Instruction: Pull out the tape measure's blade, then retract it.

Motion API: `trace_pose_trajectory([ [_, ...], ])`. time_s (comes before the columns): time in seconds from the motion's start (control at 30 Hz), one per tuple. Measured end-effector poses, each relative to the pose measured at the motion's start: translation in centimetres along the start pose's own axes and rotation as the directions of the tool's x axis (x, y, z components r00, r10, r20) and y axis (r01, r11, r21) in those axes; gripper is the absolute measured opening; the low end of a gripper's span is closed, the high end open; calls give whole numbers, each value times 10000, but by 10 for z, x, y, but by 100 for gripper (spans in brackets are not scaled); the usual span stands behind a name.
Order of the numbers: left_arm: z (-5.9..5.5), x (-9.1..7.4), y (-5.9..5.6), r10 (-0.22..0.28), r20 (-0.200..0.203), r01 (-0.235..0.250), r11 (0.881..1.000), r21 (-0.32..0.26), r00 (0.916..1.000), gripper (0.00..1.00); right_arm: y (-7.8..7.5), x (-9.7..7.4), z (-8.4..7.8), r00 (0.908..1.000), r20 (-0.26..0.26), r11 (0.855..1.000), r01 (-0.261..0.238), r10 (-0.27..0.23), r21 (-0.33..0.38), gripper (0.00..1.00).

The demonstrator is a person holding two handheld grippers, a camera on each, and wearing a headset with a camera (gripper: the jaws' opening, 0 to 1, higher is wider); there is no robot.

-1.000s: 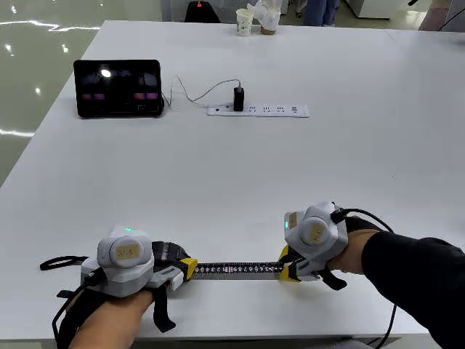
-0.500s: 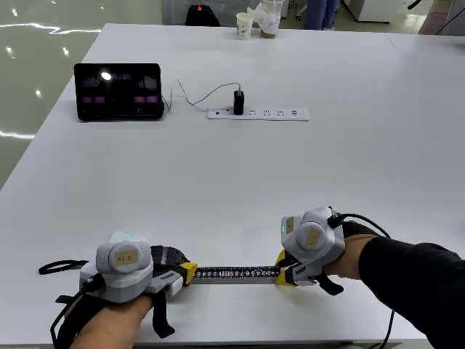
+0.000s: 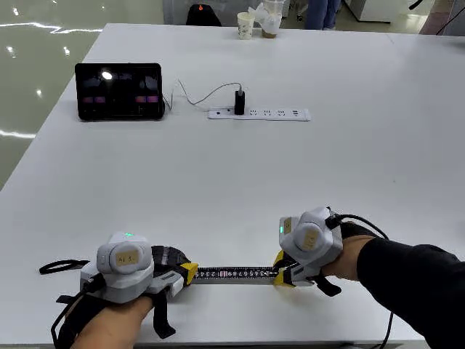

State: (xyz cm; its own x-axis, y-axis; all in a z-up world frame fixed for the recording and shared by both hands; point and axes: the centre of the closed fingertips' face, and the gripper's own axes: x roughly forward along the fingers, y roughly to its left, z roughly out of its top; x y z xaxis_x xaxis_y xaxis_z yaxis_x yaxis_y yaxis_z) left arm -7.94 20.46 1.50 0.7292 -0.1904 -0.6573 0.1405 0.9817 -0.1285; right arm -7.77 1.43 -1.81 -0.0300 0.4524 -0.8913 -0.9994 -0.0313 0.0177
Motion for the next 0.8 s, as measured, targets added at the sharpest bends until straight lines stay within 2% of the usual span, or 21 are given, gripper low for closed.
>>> trace_pose_trajectory([
  [0.57, 0, 0, 0, 3, -2, -3, 10000, -22, 10000, 60, 2, 3, 8, 9998, 204, 9999, 44, -47, 166, 11],
  [0.8, 0, 0, 0, 4, -12, -4, 10000, -32, 10000, 60, 2, 5, 14, 9997, 241, 10000, 11, -11, 30, 11],
])
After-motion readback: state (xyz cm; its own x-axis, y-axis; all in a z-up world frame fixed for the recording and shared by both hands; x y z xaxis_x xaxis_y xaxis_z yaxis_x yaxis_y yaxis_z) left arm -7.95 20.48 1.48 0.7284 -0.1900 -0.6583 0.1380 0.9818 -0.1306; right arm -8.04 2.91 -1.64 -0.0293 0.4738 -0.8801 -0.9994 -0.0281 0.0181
